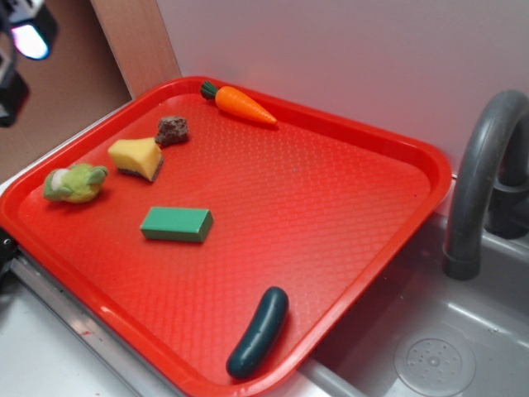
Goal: Grab the green block.
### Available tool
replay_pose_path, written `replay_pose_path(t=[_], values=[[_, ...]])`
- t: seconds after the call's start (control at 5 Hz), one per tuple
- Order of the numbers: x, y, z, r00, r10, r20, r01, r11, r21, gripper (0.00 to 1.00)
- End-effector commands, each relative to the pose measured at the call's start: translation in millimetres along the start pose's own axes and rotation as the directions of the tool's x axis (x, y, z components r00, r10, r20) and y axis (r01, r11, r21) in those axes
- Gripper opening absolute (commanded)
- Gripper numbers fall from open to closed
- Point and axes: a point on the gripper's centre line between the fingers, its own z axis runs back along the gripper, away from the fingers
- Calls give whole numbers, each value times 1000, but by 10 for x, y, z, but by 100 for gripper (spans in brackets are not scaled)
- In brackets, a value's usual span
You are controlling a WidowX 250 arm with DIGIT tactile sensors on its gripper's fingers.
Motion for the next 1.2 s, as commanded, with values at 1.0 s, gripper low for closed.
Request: replay_pose_path(t=[1.0], values=[[285,-294,-1390,976,-153,-154,126,977,-173,100]])
